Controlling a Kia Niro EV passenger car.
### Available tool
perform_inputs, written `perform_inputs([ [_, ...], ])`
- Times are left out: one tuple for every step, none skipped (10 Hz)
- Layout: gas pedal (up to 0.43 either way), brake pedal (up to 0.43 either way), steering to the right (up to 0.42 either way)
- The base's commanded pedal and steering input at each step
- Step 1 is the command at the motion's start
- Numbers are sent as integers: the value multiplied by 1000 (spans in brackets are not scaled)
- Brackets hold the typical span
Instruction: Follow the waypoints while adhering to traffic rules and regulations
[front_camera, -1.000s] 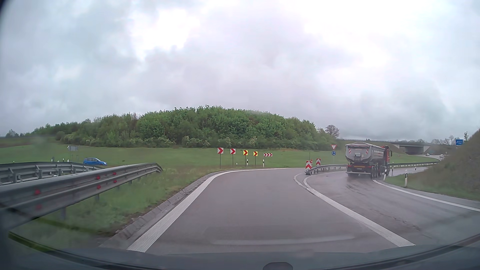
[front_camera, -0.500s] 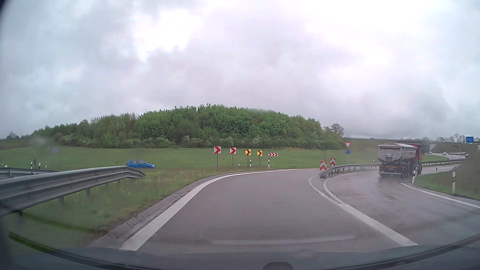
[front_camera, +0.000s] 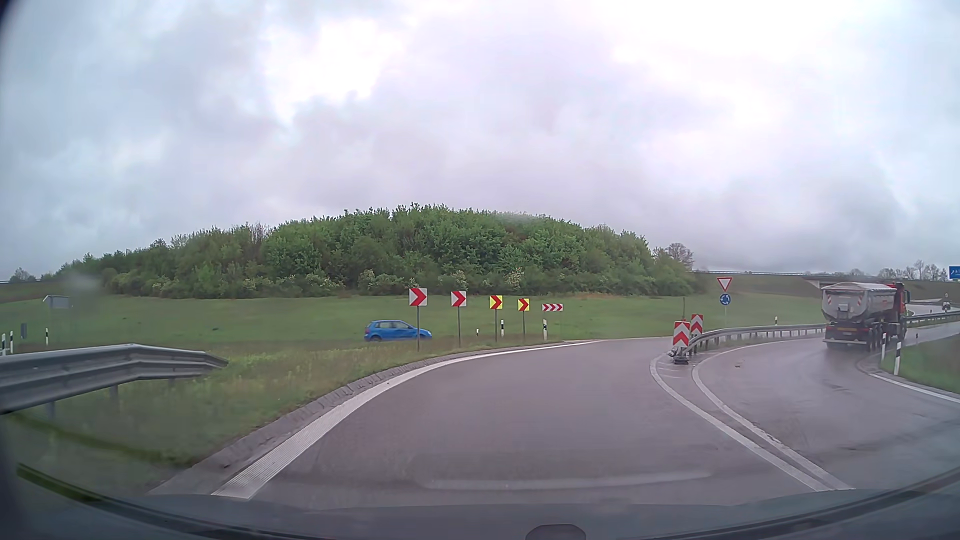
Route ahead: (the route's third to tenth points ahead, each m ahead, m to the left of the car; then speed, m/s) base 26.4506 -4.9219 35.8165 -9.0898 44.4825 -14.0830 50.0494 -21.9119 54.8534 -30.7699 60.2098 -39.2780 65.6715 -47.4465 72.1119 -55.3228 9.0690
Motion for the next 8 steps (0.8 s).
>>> perform_inputs([
  [79,0,6],
  [79,0,6],
  [87,0,8],
  [98,0,12],
  [98,0,16],
  [110,0,22],
  [110,0,31],
  [110,0,37],
])
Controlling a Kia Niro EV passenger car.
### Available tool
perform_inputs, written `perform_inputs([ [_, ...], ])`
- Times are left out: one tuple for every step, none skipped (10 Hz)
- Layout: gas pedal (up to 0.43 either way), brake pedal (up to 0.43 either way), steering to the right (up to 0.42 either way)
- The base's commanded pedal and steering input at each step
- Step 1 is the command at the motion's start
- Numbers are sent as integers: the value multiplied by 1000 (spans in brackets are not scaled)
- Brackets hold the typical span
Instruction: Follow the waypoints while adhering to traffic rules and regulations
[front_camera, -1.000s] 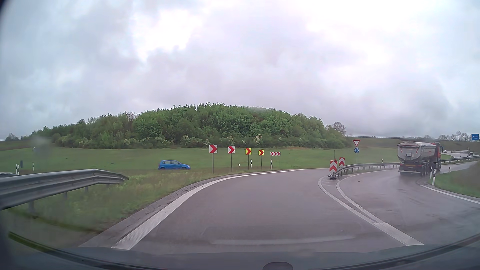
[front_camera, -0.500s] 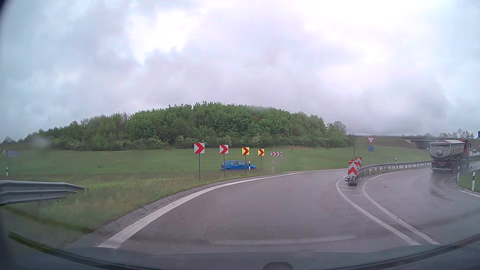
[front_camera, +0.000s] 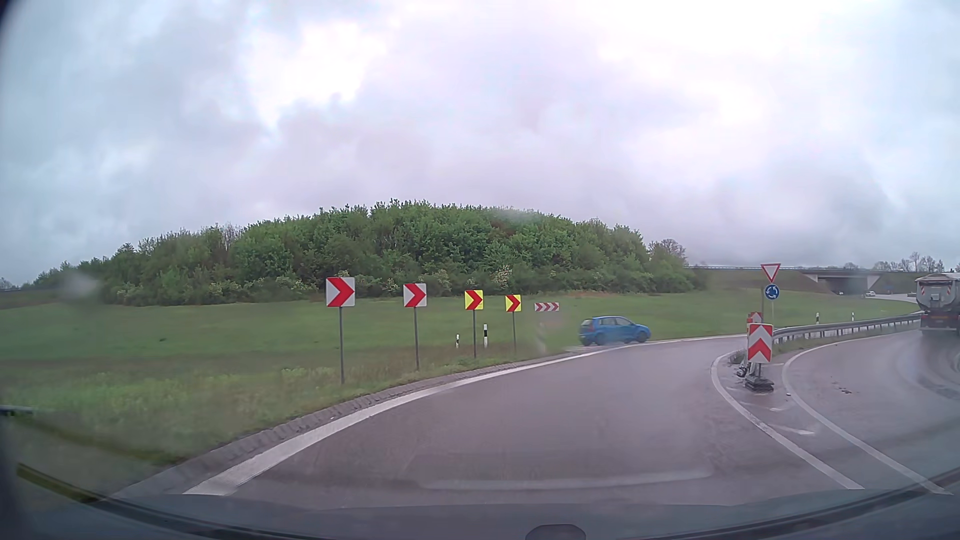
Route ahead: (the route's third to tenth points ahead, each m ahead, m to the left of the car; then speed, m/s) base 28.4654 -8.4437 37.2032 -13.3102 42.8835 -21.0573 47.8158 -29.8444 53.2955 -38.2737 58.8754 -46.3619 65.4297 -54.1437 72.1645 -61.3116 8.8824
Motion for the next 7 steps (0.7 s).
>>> perform_inputs([
  [110,0,44],
  [110,0,51],
  [118,0,56],
  [118,0,63],
  [118,0,69],
  [118,0,75],
  [118,0,84],
])
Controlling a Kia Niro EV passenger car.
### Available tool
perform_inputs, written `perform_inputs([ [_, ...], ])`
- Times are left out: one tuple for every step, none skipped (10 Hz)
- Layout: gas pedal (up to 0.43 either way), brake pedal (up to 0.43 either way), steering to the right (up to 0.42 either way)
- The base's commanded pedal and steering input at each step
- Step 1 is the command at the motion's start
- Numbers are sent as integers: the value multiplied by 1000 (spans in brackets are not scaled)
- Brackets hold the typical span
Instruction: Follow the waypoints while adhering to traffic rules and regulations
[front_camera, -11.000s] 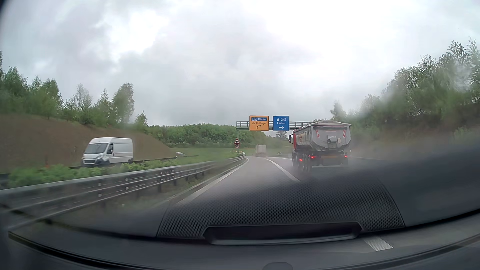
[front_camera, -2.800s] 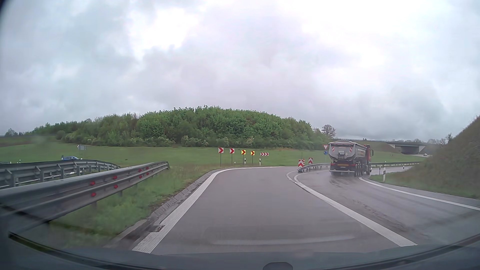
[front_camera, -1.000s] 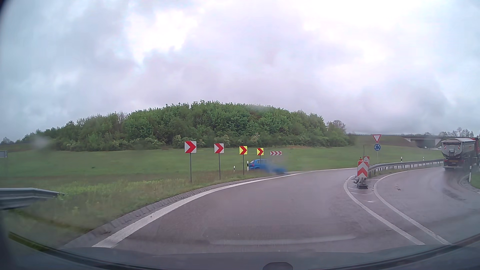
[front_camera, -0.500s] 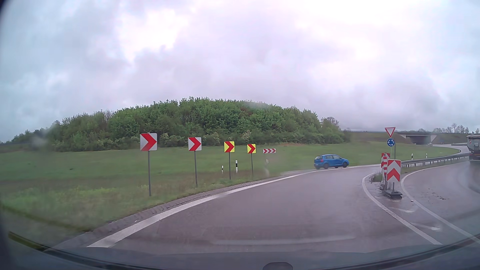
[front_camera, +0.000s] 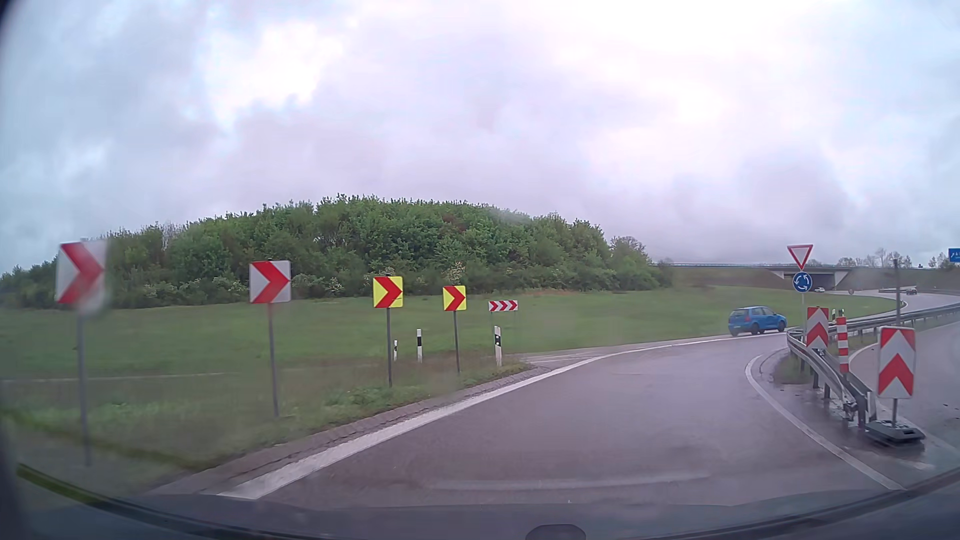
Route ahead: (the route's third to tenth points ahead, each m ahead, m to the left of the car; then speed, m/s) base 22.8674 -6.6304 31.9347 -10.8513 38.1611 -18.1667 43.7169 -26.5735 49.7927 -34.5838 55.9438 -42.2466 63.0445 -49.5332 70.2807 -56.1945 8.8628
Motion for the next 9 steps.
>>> perform_inputs([
  [118,0,95],
  [118,0,103],
  [118,0,111],
  [118,0,116],
  [118,0,122],
  [118,0,127],
  [118,0,131],
  [118,0,136],
  [118,0,142],
])
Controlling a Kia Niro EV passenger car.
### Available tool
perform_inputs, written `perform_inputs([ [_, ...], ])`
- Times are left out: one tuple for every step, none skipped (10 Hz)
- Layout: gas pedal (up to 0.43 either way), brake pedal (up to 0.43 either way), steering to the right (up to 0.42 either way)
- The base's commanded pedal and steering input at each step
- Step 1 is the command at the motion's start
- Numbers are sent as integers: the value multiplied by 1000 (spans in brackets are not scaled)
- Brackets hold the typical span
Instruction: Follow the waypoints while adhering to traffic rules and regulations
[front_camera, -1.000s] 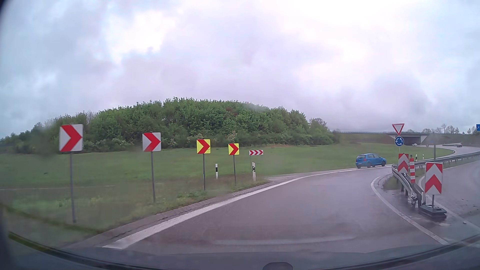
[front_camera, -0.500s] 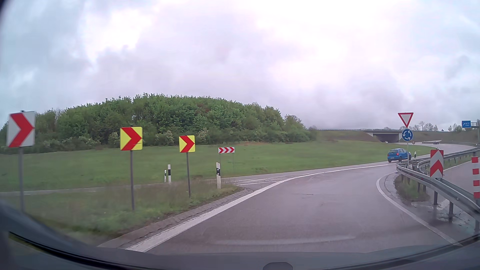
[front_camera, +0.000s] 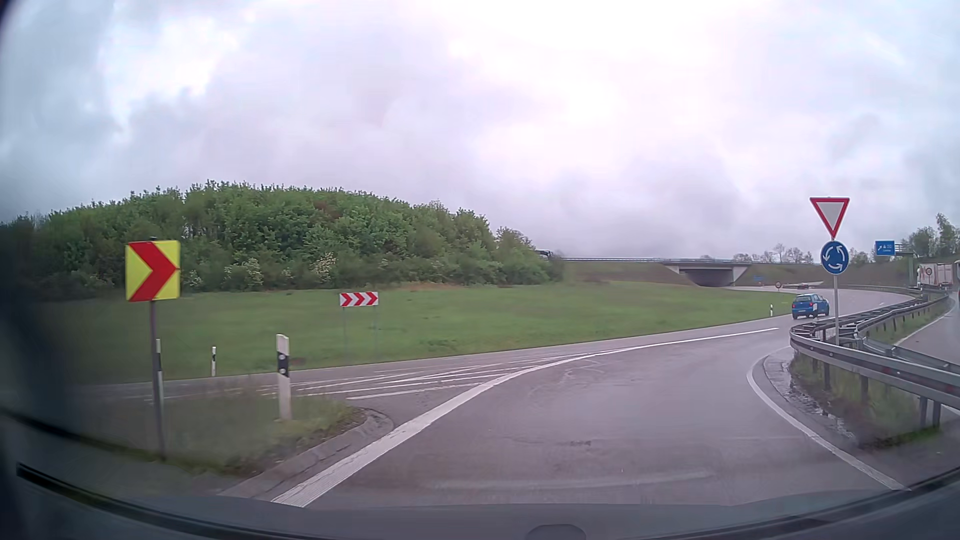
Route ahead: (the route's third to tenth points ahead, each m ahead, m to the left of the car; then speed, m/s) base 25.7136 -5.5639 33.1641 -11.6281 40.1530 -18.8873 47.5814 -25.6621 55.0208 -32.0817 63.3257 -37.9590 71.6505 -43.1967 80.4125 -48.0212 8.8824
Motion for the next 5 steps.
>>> perform_inputs([
  [118,0,143],
  [118,0,143],
  [118,0,143],
  [118,0,144],
  [118,0,149],
])
